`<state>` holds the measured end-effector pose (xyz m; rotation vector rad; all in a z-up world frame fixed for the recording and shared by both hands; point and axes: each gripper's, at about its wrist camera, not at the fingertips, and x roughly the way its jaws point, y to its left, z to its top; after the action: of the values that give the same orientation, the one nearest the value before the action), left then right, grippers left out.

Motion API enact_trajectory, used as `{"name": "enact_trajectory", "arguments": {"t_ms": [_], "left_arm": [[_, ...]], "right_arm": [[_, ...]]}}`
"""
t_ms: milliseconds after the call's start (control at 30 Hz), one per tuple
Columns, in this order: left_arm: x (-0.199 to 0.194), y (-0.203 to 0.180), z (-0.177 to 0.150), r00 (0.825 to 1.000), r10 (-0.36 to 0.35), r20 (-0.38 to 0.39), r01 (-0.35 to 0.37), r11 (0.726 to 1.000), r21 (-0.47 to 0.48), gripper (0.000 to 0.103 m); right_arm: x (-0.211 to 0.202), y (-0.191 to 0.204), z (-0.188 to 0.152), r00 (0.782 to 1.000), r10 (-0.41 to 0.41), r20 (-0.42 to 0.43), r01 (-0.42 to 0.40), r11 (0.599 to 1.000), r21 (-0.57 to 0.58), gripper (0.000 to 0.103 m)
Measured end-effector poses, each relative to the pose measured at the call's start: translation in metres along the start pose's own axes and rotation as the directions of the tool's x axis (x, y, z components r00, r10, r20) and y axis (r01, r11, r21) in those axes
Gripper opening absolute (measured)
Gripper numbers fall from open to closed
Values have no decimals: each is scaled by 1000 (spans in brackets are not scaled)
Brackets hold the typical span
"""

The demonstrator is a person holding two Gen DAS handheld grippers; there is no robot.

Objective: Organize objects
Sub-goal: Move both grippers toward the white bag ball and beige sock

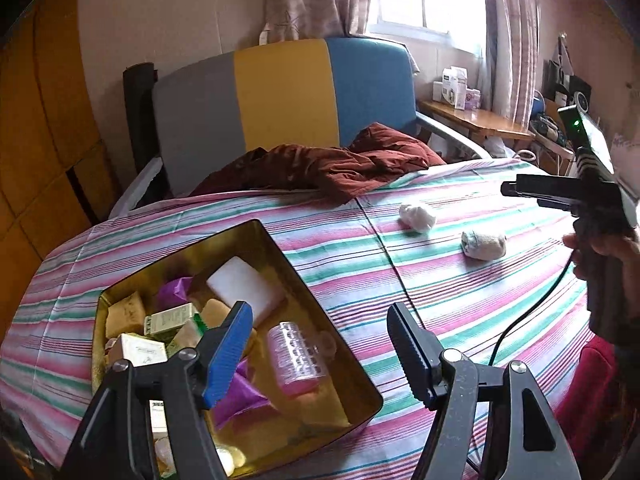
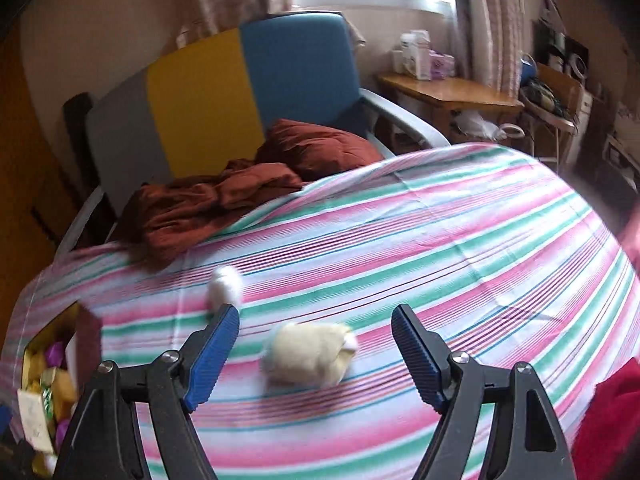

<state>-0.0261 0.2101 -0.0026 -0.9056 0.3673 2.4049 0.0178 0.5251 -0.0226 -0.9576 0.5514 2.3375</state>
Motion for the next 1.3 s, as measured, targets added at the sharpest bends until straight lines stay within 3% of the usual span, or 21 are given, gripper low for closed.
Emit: {"name": "enact_trajectory", "arguments": {"t_ms": [133, 300, 833, 1100, 1300], "left_arm": [[9, -8, 3, 1000, -5, -11, 5, 1000, 18, 71], [22, -19, 8, 999, -16, -30, 17, 999, 30, 71], [63, -52, 24, 995, -54, -80, 61, 994, 92, 71], [87, -51, 41, 985, -106, -139, 110, 994, 22, 71], [109, -50, 59, 972, -144, -186, 140, 990, -35, 71]], "right_arm": [[28, -26, -9, 995, 12, -101, -2, 995, 99, 80], [36, -39, -13, 988, 42, -146, -16, 985, 169, 80], [52, -28, -16, 967, 129, -221, -95, 982, 161, 83], [63, -34, -18, 959, 172, -225, -118, 965, 235, 86], [82, -18, -19, 953, 130, -275, -86, 982, 165, 86]]}}
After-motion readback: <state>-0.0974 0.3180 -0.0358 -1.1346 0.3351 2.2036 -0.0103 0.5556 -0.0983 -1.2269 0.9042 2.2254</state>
